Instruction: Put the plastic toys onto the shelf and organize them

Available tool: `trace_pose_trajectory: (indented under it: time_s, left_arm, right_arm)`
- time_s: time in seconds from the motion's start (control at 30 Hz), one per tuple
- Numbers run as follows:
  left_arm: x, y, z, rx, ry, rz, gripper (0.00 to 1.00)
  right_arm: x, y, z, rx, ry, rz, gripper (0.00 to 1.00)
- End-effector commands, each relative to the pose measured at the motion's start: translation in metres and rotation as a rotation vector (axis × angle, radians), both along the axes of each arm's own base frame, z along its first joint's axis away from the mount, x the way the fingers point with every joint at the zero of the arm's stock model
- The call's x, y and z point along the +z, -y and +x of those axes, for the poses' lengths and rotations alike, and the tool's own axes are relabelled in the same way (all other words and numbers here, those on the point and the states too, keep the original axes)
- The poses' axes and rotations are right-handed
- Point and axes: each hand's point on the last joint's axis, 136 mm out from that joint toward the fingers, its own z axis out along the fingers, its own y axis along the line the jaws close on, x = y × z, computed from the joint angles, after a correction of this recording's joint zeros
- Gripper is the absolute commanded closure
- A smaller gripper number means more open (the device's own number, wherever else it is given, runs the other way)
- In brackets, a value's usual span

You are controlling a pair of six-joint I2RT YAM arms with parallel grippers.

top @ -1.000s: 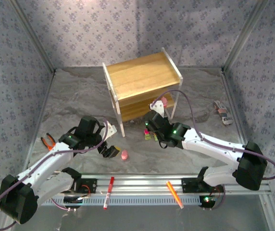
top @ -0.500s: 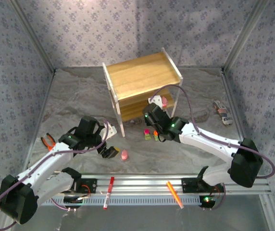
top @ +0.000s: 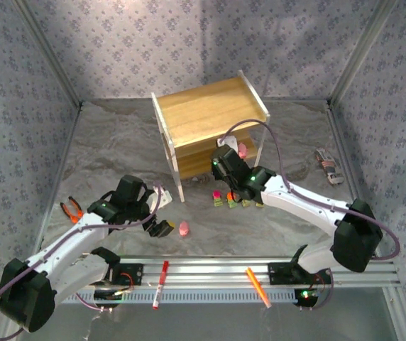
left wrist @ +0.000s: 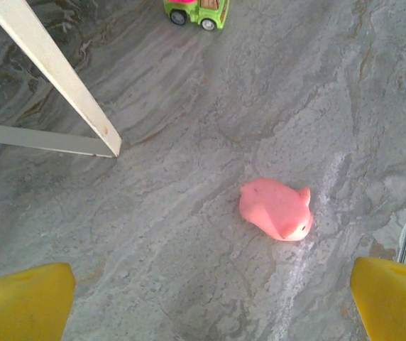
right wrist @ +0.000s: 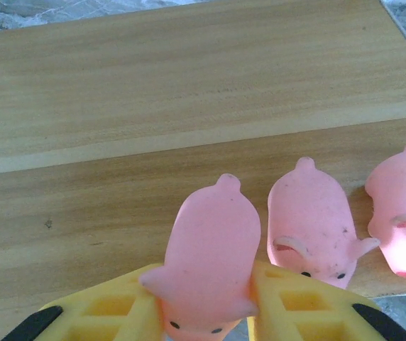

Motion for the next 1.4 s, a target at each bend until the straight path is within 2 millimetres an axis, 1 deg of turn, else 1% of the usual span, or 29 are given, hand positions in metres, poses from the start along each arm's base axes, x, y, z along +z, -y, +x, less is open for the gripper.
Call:
trace_pose_trajectory:
  time_s: [0.0, 0.27, 0.47, 0.63, 0.9, 1.13, 1.27, 1.37]
  left_arm:
    - [0.002, 0.001, 0.002, -0.001, 0.019, -0.017, 0.00]
    - [-0.001, -0.001, 0.003, 0.011, 0.025, -0.013, 0.00]
    - [0.000, -0.001, 0.003, 0.016, 0.029, -0.012, 0.00]
    - [-0.001, -0.001, 0.003, 0.017, 0.029, -0.013, 0.01]
    - [0.000, -0.001, 0.003, 0.021, 0.025, -0.015, 0.00]
    - [0.000, -0.001, 0.003, 0.020, 0.026, -0.014, 0.00]
    - [0.000, -0.001, 0.003, 0.019, 0.026, -0.013, 0.00]
    - [0.000, -0.001, 0.003, 0.019, 0.026, -0.013, 0.00]
  right_arm:
    - [0.010, -0.004, 0.006, 0.011, 0.016, 0.012, 0.67]
    - [0.007, -0.009, 0.011, 0.025, 0.006, 0.007, 0.66]
    - [0.002, -0.011, 0.011, 0.034, -0.006, -0.010, 0.66]
    - [0.002, -0.011, 0.011, 0.040, -0.011, -0.025, 0.66]
    - [-0.006, -0.009, 0.010, 0.045, -0.035, -0.062, 0.65]
    - [-0.011, -0.004, 0.008, 0.036, -0.043, -0.086, 0.64]
    - [-0.011, -0.005, 0.007, 0.042, -0.043, -0.085, 0.63]
    - [-0.010, -0.004, 0.008, 0.042, -0.040, -0.087, 0.59]
